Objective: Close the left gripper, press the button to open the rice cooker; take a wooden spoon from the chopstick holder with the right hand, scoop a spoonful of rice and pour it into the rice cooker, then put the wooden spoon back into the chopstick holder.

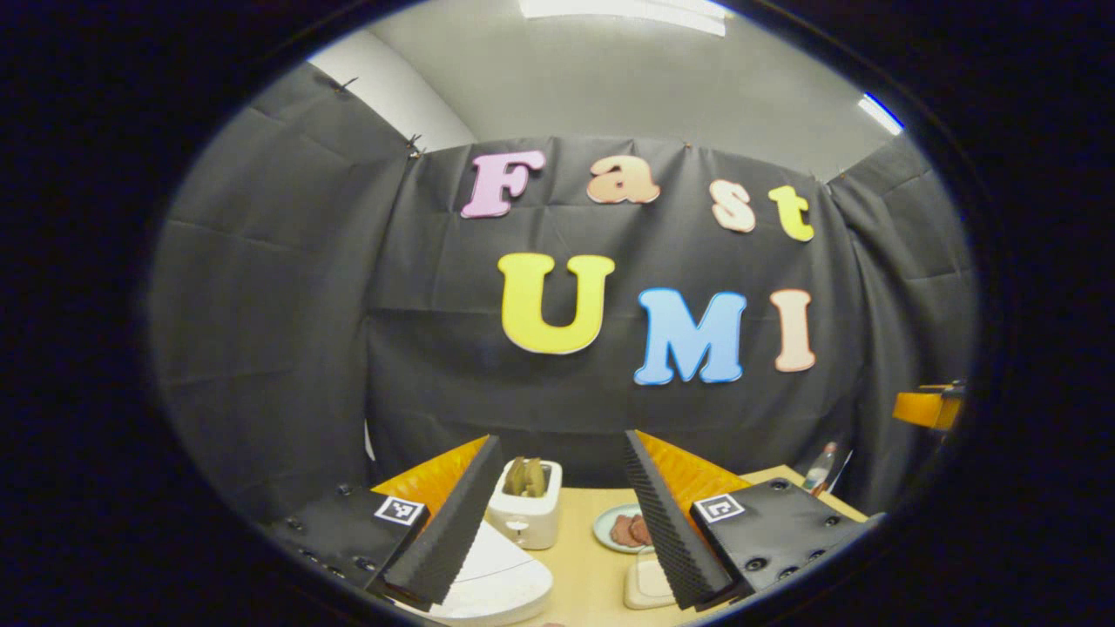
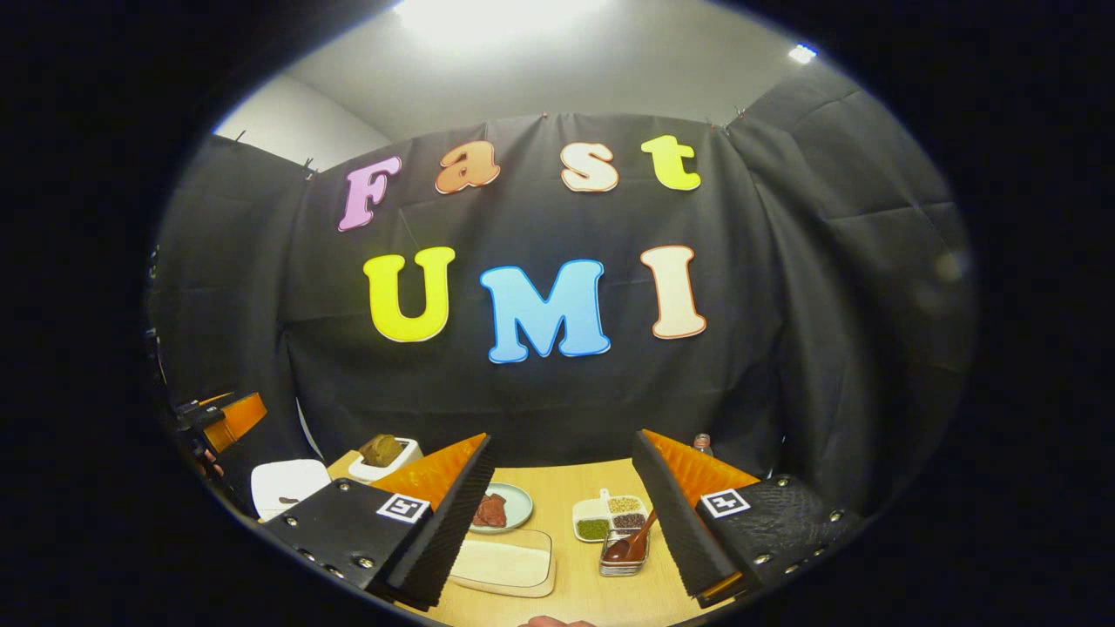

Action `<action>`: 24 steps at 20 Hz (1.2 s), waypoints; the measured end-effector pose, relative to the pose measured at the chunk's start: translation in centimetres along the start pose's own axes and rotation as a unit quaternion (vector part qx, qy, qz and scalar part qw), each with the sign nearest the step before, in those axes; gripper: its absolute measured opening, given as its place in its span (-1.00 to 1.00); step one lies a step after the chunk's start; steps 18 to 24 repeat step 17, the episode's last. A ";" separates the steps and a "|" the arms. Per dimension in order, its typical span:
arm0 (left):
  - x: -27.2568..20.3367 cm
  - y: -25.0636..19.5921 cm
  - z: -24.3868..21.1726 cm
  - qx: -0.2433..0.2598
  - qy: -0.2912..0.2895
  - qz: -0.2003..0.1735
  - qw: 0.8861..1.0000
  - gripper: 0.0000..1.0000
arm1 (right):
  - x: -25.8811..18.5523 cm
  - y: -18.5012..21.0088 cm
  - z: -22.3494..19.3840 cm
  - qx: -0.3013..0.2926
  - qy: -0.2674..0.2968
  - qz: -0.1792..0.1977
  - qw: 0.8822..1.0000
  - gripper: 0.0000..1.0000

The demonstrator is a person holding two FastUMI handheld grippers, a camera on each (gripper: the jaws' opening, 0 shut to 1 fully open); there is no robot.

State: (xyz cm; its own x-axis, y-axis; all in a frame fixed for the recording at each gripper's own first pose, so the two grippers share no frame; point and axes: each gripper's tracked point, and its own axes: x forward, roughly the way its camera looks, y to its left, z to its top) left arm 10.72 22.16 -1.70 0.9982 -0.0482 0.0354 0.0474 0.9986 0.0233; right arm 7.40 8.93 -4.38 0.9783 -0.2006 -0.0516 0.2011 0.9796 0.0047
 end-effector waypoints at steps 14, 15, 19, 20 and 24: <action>-3.5 -8.0 4.8 0.007 -0.048 0.018 0.999 0.95 | 1.1 -1.5 2.7 0.018 -0.001 0.059 0.998 0.94; -3.4 -7.8 4.9 0.007 -0.050 0.025 0.998 0.95 | 1.2 -1.7 2.7 0.015 -0.001 0.063 0.998 0.94; -3.4 -7.9 4.7 0.016 -0.048 0.031 0.998 0.94 | 1.6 -2.5 3.0 0.012 -0.006 0.063 0.998 0.95; -3.4 -7.9 4.7 0.016 -0.048 0.031 0.998 0.94 | 1.6 -2.5 3.0 0.012 -0.006 0.063 0.998 0.95; -3.4 -7.9 4.7 0.016 -0.048 0.031 0.998 0.94 | 1.6 -2.5 3.0 0.012 -0.006 0.063 0.998 0.95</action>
